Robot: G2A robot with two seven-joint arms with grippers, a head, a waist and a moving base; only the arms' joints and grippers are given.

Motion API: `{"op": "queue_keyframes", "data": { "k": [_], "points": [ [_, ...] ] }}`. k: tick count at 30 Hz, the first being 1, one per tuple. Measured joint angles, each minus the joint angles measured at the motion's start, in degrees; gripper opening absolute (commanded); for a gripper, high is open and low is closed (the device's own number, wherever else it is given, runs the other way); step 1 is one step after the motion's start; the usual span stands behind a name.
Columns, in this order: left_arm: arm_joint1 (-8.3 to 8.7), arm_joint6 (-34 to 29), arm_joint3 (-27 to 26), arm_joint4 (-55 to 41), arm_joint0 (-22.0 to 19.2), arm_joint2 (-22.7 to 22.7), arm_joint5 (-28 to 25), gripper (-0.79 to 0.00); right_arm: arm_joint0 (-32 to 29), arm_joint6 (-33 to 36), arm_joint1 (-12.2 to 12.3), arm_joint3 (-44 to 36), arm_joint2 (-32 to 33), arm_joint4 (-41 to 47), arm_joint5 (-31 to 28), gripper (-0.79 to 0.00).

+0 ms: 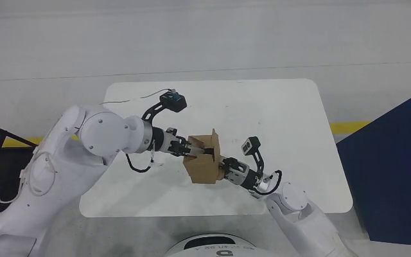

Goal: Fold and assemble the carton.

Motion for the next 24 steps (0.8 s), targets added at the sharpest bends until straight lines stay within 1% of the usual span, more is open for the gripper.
{"op": "queue_keyframes", "data": {
  "k": [6, 8, 11, 16, 21, 24],
  "points": [
    [-0.46, 0.8, -0.6, 3.2, -2.0, 2.7, 0.1, 0.000, 0.8, -0.3, -0.1, 0.2, -0.7, -0.2, 0.4, -0.785],
    [-0.54, 1.2, -0.5, 5.6, -2.4, 3.7, 0.3, 0.000, 1.0, -0.4, -0.1, 0.3, -0.9, -0.3, 0.5, -0.785],
    [-0.73, 3.3, -0.4, 6.8, -2.4, 4.0, 1.1, 0.000, 1.2, -0.5, -0.2, 0.4, -1.1, -0.3, 0.6, -0.785],
    [-0.64, 7.6, -0.1, 5.3, -1.6, 1.1, 2.3, 0.000, 1.5, -0.4, -0.2, 0.7, -1.2, -0.2, 0.5, -0.785],
    [0.01, 8.6, 0.2, 6.3, 0.2, -2.1, 3.1, 0.000, 1.9, -0.4, -0.2, 0.8, -1.6, -0.3, 0.4, -0.785],
    [0.30, 8.7, -0.2, 4.7, 1.5, -4.0, 2.3, 0.000, 2.1, -0.4, -0.3, 0.8, -1.7, -0.3, 0.4, -0.785]
  ]
}}
